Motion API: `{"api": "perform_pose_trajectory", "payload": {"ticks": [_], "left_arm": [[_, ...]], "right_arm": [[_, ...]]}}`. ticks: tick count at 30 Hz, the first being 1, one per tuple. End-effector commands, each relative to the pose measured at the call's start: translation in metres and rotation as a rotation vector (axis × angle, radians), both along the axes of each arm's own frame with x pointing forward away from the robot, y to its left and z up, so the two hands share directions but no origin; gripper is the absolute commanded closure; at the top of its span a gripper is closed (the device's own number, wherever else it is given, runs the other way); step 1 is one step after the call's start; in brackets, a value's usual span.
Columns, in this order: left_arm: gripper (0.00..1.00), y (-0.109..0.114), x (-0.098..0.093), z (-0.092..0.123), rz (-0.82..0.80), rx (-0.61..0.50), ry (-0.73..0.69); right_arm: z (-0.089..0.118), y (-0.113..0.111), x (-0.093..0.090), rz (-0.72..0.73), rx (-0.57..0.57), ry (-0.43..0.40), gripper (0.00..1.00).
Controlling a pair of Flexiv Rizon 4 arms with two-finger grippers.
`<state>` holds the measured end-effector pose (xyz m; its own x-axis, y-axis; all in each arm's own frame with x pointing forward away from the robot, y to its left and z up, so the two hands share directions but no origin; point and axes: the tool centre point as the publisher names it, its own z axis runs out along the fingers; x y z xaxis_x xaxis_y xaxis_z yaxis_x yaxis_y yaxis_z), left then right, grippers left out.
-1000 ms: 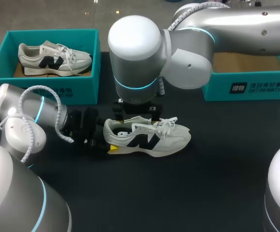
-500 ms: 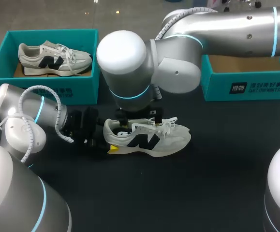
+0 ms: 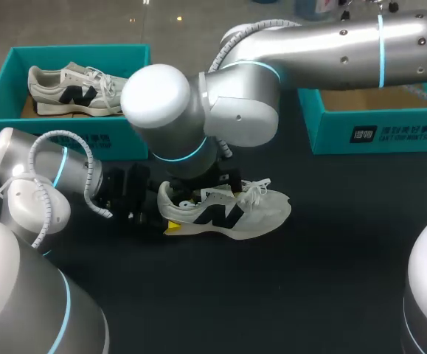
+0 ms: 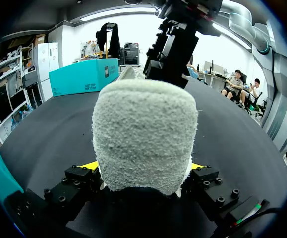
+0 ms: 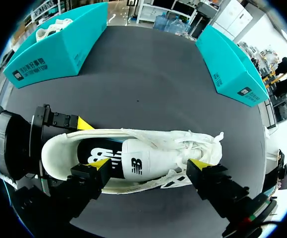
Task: Take the shoe out of the shoebox, open the shoe tongue, remove and reinsert the insole, then place the shoe into the shoebox
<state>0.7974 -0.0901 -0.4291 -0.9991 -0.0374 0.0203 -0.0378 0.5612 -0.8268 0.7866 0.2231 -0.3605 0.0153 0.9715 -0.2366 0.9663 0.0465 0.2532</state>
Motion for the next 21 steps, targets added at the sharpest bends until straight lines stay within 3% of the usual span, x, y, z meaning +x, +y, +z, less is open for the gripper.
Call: {"api": "perform_pose_trajectory", "payload": {"ticks": [1,14,20,21], "left_arm": [[1.00,0.001,-0.001,-0.003,0.001,0.000,-0.002],[1.00,0.001,-0.001,-0.003,0.001,0.000,-0.002],[1.00,0.001,-0.001,-0.003,0.001,0.000,-0.002],[1.00,0.001,-0.001,-0.003,0.001,0.000,-0.002]], "right_arm": [[-0.012,0.008,0.000,-0.189,-0.198,-0.047,0.00],[0.006,-0.023,0.008,-0.257,-0.286,-0.060,0.00],[0.017,-0.032,0.007,-0.305,-0.228,-0.012,0.00],[0.019,-0.033,0.006,-0.312,-0.187,0.010,0.17]]}}
